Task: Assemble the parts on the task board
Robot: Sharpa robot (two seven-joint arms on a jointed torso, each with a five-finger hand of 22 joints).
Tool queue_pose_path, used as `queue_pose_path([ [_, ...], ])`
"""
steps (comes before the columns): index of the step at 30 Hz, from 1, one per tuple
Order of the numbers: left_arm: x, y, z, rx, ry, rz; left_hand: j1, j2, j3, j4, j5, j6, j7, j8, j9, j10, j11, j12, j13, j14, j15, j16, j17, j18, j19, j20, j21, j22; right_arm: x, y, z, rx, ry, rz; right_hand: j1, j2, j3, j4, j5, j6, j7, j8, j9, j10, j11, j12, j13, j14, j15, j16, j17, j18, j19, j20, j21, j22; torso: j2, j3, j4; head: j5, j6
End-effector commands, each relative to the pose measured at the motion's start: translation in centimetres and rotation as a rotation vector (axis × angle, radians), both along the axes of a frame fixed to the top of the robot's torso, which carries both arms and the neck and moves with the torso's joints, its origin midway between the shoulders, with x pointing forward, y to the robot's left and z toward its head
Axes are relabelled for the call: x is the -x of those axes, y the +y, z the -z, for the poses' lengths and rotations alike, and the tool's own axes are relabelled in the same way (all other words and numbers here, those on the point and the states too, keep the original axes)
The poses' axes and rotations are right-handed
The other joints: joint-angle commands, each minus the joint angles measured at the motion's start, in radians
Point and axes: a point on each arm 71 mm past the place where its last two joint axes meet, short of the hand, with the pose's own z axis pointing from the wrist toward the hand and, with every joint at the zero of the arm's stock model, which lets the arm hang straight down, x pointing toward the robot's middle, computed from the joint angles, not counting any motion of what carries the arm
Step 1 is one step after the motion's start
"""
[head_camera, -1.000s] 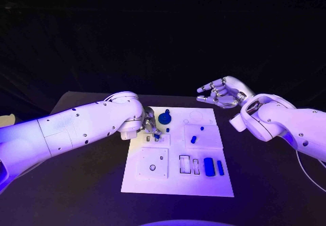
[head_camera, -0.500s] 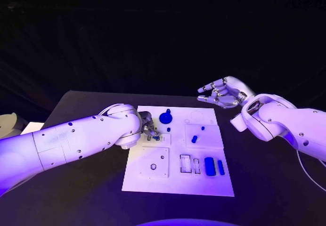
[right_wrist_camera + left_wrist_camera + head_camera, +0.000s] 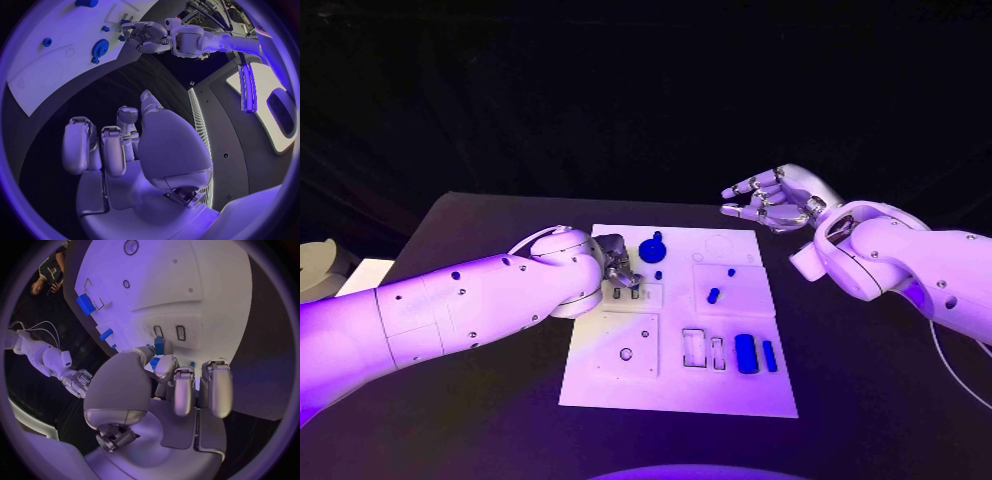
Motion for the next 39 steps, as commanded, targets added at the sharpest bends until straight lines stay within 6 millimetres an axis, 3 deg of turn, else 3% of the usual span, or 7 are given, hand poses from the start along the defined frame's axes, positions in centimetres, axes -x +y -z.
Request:
queue_pose_path([
  [1, 0.18, -0.24, 0.01, -0.028, -0.003, 0.034, -0.007, -0.004, 0.173, -0.162, 0.0, -0.001, -0.008, 0.007, 0.002, 0.006, -0.001, 0.005, 0.002, 0.105, 0.001, 0.003, 0.263, -0.013, 0.056, 0.001, 0.006, 0.153, 0.11, 0.18, 0.09, -0.01, 0.012, -0.024, -0.007, 0.0, -0.006, 0.0, 0.003, 0.008, 0.002, 0.002, 0.001, 0.005, -0.005, 0.001, 0.0, 0.077, -0.004, -0.005, 0.153, 0.006, 0.0, -0.006, -0.006, -0.001, 0.001, 0.0006, -0.0001, -0.001, -0.003],
  [39, 0.63, -0.18, 0.92, -0.09, 0.129, 0.07, -0.012, -0.004, 0.177, -0.161, -0.001, 0.001, -0.009, 0.009, 0.004, 0.005, -0.001, 0.0, -0.005, 0.105, 0.001, 0.003, 0.263, -0.013, 0.056, 0.001, 0.005, 0.152, 0.11, 0.0, 0.24, -0.014, 0.029, -0.026, -0.01, 0.004, -0.01, 0.002, 0.006, 0.01, 0.001, 0.003, 0.001, 0.007, -0.006, 0.005, 0.002, 0.077, -0.005, -0.004, 0.154, 0.006, 0.0, -0.006, -0.006, -0.001, 0.001, 0.0011, -0.0004, 0.003, -0.007],
])
